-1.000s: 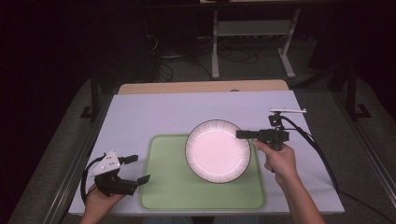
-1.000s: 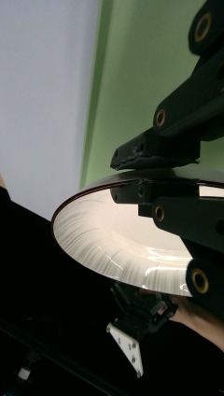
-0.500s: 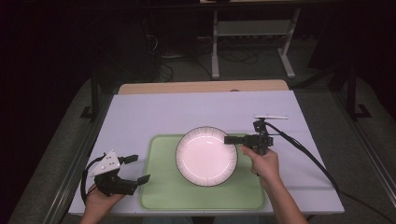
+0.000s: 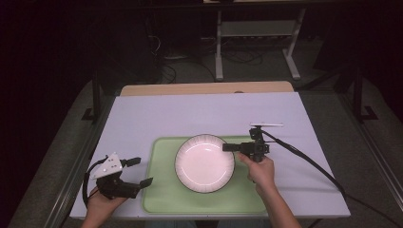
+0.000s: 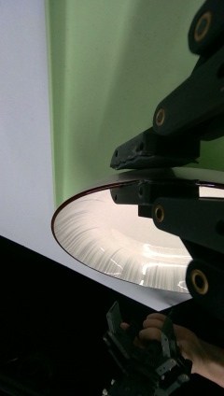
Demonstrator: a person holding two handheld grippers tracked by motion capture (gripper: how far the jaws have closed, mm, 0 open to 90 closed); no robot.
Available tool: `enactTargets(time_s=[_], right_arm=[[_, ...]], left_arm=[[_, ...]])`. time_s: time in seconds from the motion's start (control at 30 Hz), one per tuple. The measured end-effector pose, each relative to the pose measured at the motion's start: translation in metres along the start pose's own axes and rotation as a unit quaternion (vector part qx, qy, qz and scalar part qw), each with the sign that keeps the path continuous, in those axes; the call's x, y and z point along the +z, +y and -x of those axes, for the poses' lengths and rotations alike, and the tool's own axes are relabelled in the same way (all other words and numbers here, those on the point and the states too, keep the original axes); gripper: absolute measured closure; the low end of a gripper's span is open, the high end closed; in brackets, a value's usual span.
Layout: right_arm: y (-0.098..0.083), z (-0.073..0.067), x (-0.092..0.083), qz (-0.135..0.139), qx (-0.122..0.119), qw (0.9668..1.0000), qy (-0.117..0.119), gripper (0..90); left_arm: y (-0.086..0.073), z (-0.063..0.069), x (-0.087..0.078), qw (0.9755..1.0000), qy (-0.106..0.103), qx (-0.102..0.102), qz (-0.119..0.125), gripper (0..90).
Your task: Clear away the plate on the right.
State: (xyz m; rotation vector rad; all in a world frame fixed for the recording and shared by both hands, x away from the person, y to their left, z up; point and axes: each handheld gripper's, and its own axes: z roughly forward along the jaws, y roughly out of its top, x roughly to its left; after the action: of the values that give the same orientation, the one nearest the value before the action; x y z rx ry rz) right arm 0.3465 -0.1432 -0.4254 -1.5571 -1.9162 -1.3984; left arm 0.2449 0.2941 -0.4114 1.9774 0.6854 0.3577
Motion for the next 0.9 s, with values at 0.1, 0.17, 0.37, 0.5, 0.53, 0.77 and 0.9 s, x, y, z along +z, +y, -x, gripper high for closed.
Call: enactTargets(time_s=[0.1,0.17,0.37,0.5,0.53,0.77,0.9], right_arm=[[-0.002,0.001,0.003,0.0,-0.001,1.0,-0.005,81.2],[-0.003,0.002,0.005,0.0,0.001,1.0,-0.008,81.2],[-0.008,0.004,0.011,-0.008,-0.003,0.9998,-0.017,81.0],[-0.01,0.006,0.014,-0.013,0.0,0.9997,-0.022,81.1],[-0.009,0.006,0.014,-0.013,0.0,0.9997,-0.023,81.1],[-0.01,0.01,0.016,-0.019,0.0,0.9993,-0.034,82.2],[-0.011,0.012,0.018,-0.024,-0.001,0.9987,-0.045,82.9]], left_arm=[[0.0,0.0,0.0,1.0,0.0,0.0,0.0,14.8],[0.0,0.0,0.0,1.0,-0.001,0.001,0.0,14.8],[0.0,0.0,0.0,1.0,-0.001,0.001,0.0,14.8],[0.0,0.0,0.0,1.0,-0.001,0.001,0.0,14.8],[0.0,0.0,0.0,1.0,0.0,0.001,0.0,14.8],[0.0,0.0,0.0,1.0,-0.001,0.001,0.0,14.8],[0.0,0.0,0.0,1.0,-0.001,0.001,0.0,14.8]])
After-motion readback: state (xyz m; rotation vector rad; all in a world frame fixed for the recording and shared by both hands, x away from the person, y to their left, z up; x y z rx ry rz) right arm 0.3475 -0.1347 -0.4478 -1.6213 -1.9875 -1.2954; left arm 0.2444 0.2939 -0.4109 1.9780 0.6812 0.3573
